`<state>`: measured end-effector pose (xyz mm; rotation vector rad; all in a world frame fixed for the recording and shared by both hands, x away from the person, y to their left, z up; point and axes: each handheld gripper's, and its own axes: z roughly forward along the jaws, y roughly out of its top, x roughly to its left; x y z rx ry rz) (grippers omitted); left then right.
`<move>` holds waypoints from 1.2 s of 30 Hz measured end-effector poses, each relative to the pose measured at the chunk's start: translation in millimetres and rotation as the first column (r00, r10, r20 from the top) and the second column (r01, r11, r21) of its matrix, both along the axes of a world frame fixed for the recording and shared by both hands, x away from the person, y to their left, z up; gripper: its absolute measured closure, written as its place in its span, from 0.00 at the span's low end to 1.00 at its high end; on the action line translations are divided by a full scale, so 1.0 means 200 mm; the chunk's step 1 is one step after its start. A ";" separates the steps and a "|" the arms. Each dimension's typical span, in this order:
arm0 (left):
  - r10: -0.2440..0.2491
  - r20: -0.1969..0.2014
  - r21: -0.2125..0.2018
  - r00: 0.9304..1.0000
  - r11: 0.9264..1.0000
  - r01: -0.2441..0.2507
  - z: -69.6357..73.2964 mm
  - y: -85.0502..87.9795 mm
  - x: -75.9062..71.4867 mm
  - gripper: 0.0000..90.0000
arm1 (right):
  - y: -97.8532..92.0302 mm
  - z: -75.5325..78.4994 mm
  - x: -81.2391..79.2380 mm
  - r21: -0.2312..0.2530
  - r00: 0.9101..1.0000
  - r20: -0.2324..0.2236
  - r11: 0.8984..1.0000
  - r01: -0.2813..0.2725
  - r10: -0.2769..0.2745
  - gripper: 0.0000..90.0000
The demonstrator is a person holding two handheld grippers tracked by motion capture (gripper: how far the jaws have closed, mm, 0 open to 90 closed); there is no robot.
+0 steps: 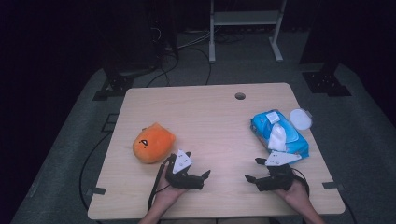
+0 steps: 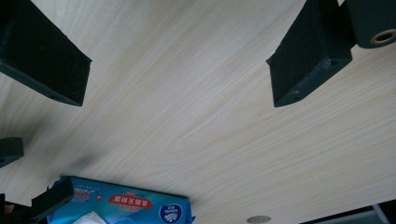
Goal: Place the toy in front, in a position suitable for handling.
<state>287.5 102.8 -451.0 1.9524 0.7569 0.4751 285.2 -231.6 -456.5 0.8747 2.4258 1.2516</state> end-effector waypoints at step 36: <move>0.106 0.143 -0.215 0.984 0.974 -0.074 0.29 0.34 0.05 0.05 | 0.02 -0.01 0.00 -0.015 1.000 -0.008 1.000 -0.007 0.007 0.24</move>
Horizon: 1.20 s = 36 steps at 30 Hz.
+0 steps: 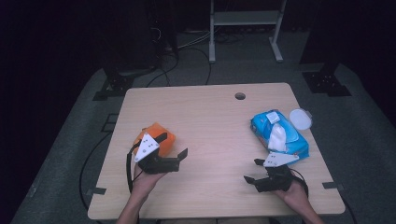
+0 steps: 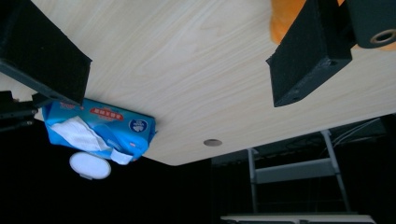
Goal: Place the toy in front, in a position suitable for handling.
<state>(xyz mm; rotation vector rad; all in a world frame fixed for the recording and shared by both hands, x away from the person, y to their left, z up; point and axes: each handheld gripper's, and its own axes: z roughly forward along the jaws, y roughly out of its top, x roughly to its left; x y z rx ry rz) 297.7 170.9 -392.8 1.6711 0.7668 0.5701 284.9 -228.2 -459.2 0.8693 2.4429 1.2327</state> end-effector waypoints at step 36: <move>0.201 -0.058 0.027 0.978 0.979 -0.200 -0.08 0.41 0.11 0.03 | 0.01 0.00 -0.01 -0.011 1.000 -0.004 1.000 -0.022 0.022 0.24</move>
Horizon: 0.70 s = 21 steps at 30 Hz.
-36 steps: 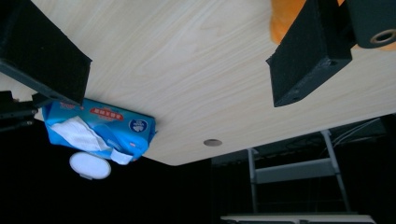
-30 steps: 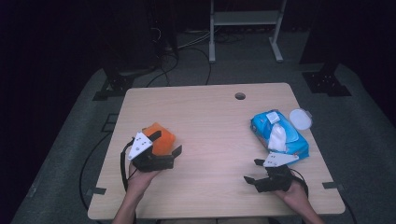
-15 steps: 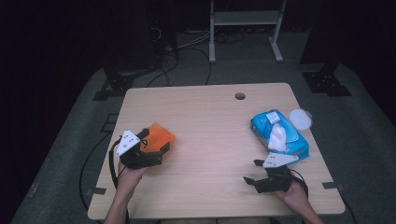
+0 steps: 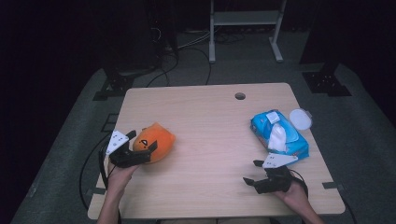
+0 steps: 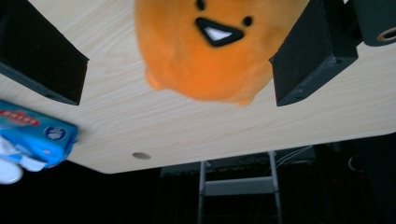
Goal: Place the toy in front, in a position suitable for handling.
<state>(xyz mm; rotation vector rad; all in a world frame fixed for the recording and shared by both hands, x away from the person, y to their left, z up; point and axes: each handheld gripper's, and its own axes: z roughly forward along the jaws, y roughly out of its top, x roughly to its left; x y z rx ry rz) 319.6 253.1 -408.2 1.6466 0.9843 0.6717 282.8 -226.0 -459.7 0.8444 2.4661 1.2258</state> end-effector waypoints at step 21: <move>0.033 -0.118 0.053 0.992 0.998 -0.027 -0.17 0.06 0.08 0.02 | 0.01 -0.01 -0.01 -0.009 1.000 -0.005 1.000 -0.020 0.020 0.24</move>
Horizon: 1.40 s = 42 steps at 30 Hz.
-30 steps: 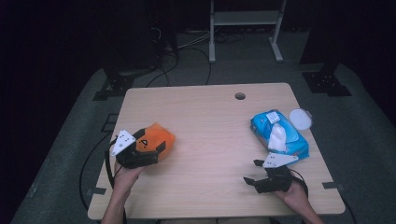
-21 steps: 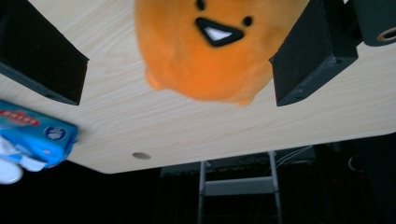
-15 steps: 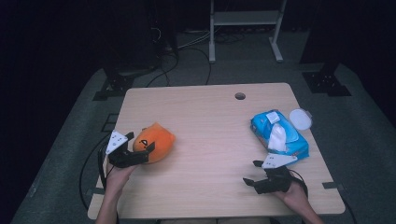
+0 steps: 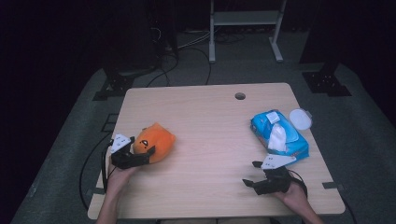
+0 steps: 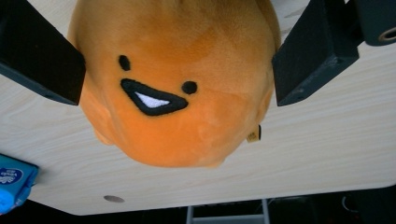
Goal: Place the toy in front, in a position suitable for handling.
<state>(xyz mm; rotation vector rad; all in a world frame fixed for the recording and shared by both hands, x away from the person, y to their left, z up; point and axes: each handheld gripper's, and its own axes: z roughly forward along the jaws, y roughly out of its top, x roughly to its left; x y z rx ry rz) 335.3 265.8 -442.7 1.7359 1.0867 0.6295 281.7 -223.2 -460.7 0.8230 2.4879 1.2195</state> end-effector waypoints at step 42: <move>-0.050 -0.014 0.023 0.999 0.998 0.050 -0.05 -0.01 0.02 0.13 | 0.02 -0.01 0.00 -0.018 1.000 0.003 1.000 -0.018 0.018 0.24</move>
